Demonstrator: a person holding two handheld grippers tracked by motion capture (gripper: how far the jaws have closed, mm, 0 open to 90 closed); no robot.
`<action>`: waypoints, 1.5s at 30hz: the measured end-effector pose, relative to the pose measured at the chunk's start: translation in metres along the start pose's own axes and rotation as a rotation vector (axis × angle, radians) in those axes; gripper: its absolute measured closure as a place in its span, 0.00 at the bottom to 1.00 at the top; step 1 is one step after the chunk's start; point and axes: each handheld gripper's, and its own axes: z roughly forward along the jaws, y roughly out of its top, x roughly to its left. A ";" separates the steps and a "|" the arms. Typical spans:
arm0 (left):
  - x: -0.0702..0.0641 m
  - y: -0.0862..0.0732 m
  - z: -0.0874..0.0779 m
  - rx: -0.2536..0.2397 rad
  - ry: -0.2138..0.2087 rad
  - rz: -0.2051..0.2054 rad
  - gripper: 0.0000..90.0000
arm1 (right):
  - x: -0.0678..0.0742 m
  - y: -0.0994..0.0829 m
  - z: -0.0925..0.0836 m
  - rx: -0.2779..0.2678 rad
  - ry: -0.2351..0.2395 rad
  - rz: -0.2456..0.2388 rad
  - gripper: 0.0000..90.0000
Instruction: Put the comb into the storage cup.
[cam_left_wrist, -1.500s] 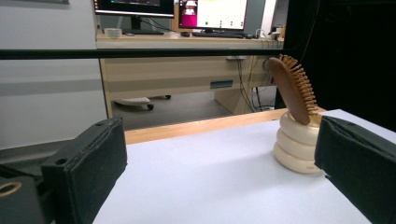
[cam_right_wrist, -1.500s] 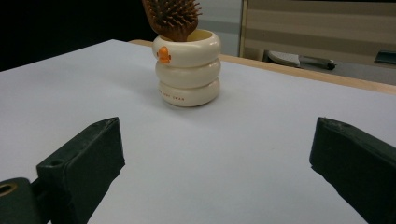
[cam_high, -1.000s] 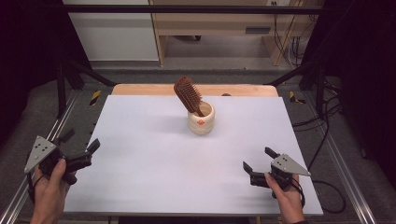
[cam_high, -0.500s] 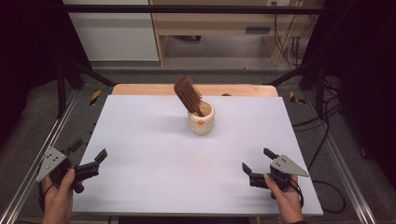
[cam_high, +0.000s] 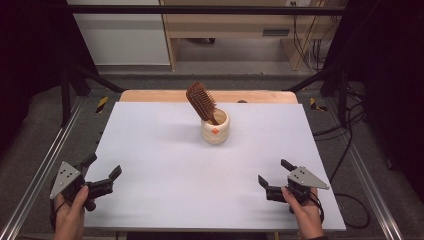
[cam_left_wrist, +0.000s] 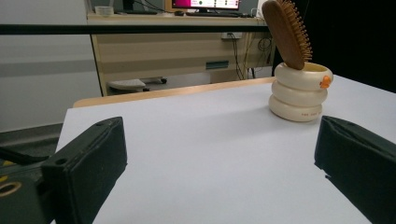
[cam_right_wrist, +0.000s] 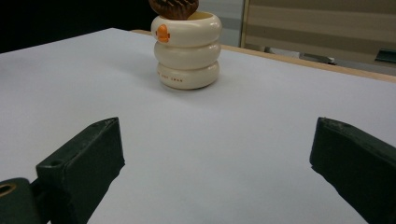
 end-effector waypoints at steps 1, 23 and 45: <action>-0.001 0.000 0.000 0.001 -0.002 0.003 0.03 | 0.000 0.000 0.000 0.000 0.000 -0.001 0.03; -0.017 -0.014 0.013 0.049 -0.053 0.025 0.03 | -0.001 -0.003 0.002 0.005 0.004 0.007 0.03; -0.030 -0.025 0.021 0.103 -0.099 0.036 0.03 | 0.001 -0.006 0.005 0.013 0.022 0.002 0.03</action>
